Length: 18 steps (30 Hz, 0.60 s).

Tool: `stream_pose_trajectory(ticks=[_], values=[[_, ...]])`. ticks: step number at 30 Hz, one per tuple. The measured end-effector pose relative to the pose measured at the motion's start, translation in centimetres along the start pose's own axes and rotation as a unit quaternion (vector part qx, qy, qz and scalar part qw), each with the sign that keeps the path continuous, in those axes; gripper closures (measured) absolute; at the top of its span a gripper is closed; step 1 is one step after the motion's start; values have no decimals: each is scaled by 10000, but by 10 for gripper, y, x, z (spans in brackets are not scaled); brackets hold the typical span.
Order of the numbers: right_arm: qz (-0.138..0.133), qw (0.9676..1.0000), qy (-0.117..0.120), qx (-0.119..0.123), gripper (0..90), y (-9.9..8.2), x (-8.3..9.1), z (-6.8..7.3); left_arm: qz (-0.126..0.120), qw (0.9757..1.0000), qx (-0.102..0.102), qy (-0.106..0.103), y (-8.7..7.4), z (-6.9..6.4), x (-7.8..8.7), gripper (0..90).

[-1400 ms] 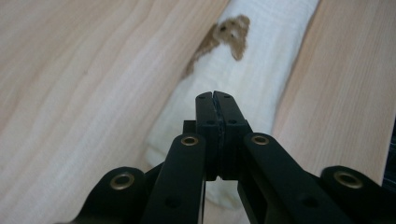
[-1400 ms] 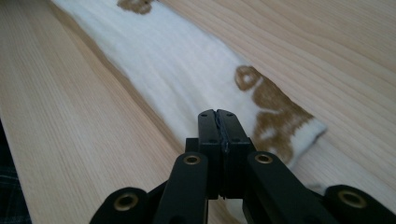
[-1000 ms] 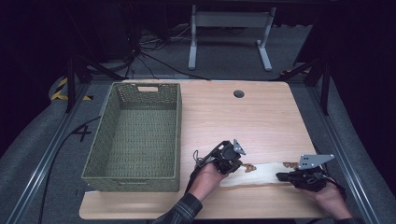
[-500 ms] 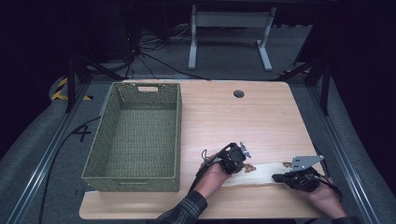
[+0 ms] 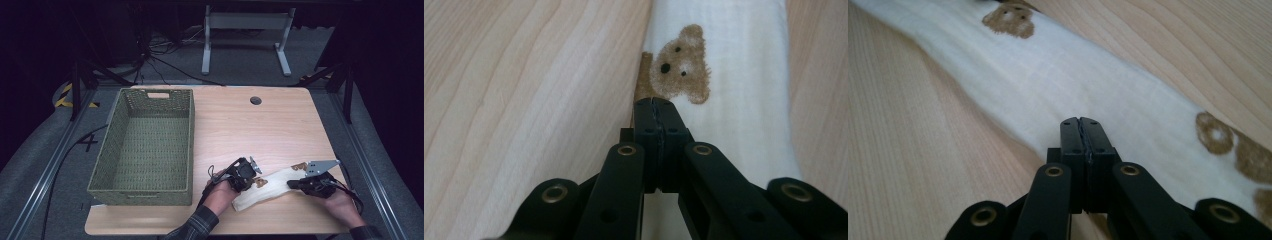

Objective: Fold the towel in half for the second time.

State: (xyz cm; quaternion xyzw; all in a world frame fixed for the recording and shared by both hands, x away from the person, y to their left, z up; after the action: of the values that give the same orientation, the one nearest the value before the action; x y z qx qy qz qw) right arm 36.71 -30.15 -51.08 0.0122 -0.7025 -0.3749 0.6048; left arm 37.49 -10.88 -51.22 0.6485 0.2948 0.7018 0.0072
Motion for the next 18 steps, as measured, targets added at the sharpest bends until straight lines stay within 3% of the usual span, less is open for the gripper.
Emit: stream_pose_trajectory(ticks=[10, 12, 18], values=[[-78, 9999, 0, 153, 896, 21, -14, -8, 80, 9999, -45, -66, -20, -12, 9, 898], [-128, 9998, 60, 134, 896, 25, -17, -10, 108, 9998, -135, -95, -22, -15, 10, 898], [-134, 9996, 178, 198, 896, 35, -23, -16, 111, 9992, -135, -372, -25, -25, 11, 898]])
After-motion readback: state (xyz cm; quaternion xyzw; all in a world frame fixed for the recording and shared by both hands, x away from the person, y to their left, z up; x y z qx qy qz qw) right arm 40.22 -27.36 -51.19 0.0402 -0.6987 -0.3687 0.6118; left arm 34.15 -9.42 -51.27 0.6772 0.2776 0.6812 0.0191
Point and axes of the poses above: each handheld gripper's, and its own axes: x roughly backward along the jaws, y roughly out of its top, z roughly to its left, the point moved 8 cm from there along -x, roughly forward along the jaws, and after that the axes turned 8 degrees about z, right-handed, at the moved point
